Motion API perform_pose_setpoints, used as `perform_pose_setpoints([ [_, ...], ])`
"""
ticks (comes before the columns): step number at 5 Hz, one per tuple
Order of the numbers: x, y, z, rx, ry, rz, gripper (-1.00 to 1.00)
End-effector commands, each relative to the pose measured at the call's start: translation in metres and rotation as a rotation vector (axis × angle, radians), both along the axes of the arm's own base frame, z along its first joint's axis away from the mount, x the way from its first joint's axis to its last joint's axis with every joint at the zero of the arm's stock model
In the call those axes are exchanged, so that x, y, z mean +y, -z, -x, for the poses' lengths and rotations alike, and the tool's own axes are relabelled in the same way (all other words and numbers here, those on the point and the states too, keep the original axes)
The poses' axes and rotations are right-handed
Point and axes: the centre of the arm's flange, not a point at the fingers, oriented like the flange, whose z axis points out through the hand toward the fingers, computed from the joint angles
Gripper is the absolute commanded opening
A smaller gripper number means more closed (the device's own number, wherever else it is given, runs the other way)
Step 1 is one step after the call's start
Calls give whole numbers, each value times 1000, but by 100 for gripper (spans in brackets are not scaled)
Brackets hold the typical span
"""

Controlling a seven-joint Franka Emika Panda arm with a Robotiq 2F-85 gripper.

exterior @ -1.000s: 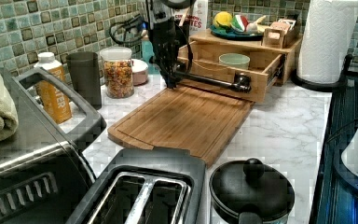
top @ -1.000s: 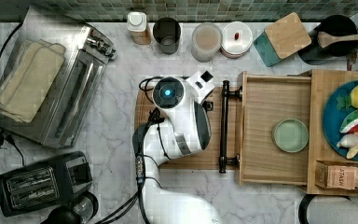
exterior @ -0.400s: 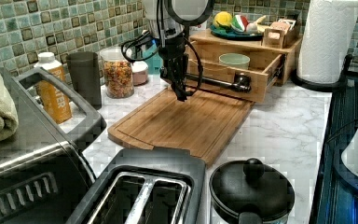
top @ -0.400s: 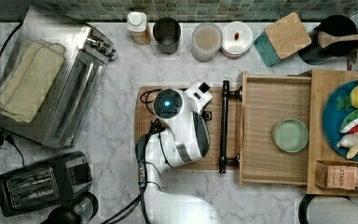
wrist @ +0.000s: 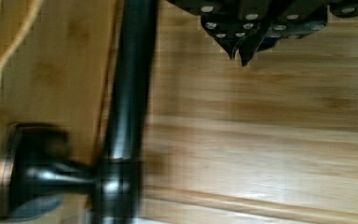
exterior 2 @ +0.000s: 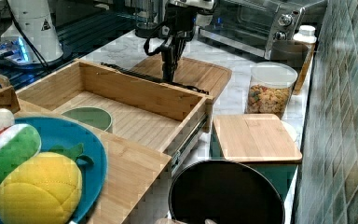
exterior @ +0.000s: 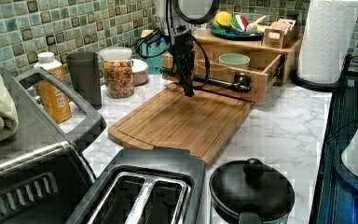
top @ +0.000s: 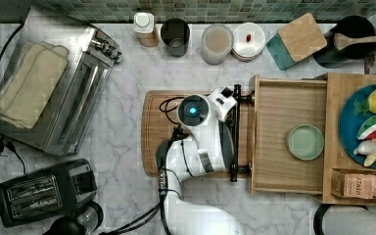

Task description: Close the drawer.

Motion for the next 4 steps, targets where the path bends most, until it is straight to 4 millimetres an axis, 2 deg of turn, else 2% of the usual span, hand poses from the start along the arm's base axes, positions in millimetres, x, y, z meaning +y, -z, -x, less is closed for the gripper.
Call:
perform_pose_setpoints([
  [1, -156, -30, 14, -62, 116, -5, -100],
  [3, -273, -53, 35, -150, 195, -32, -100],
  [4, -336, -71, 46, -205, 160, -21, -100],
])
